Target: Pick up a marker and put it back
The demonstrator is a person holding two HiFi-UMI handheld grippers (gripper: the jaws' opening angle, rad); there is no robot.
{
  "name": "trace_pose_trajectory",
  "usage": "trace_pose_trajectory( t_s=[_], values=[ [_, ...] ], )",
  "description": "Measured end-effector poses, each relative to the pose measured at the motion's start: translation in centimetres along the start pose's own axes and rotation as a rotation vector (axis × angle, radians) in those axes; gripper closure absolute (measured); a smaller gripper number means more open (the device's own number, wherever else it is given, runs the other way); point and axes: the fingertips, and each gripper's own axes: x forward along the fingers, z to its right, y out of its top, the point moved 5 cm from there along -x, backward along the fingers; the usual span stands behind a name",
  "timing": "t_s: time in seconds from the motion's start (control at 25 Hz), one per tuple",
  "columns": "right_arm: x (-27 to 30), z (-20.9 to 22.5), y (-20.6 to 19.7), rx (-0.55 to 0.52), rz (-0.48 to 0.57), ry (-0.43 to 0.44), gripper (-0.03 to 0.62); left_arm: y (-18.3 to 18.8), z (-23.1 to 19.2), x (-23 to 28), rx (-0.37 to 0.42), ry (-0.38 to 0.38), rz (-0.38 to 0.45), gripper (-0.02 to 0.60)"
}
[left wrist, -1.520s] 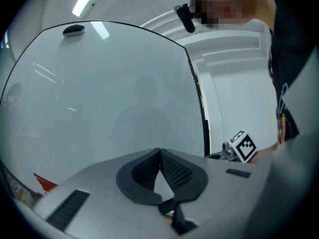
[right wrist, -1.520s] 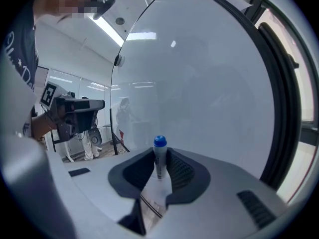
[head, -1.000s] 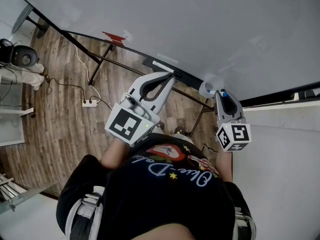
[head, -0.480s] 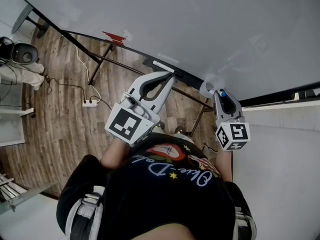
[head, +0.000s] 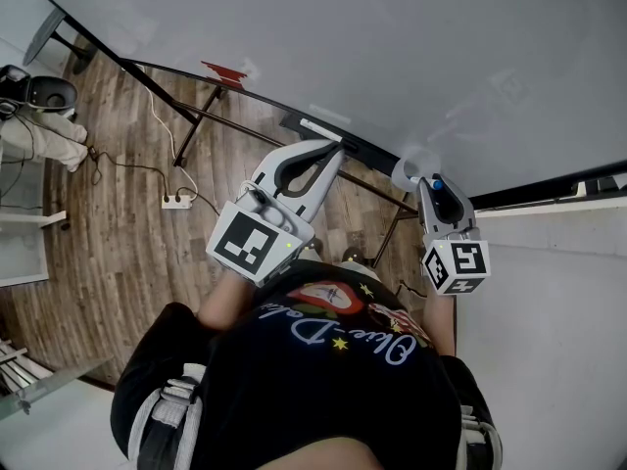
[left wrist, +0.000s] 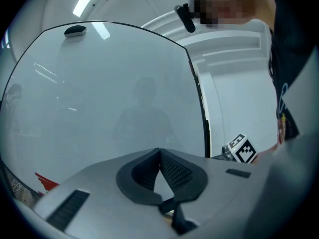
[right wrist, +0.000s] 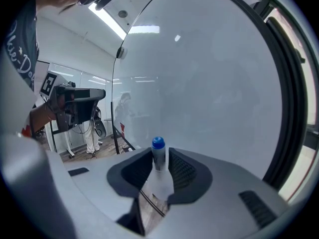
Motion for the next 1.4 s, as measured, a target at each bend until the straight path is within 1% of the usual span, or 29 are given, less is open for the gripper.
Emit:
trace_pose_trajectory(
  t_s=[0.16,0.44,0.8,0.96,1.16,1.28,1.4],
  values=[
    [-0.2,0.0,0.5,-0.007,0.014,-0.001,0.49,0.1,0.0,0.0,0.003,0.002,-0.008,0.578],
    [-1.0,-0.1,1.6,-0.009,0.047,-0.005,0.49,0.2,0.3,0.2,0.008,-0.016,0.004,0.578],
    [-2.9,-0.1,4.1,0.001,0.139,-0.012,0.491,0.2,1.0,0.9,0.011,-0.046,0.002,0.578],
    [-3.8,-0.1,4.9,0.007,0.173,-0.022,0.51,0.1,1.2,1.2,0.009,-0.059,0.0,0.578],
    [-4.6,0.1,5.0,0.014,0.217,-0.026,0.554,0.0,1.6,1.6,0.005,-0.074,-0.003,0.578],
    [-4.8,0.1,5.2,0.012,0.225,-0.026,0.582,0.0,1.7,1.8,0.006,-0.083,-0.003,0.578],
    [-5.0,0.0,5.1,0.015,0.221,-0.02,0.593,-0.1,1.8,2.0,0.008,-0.091,-0.003,0.578]
  ],
)
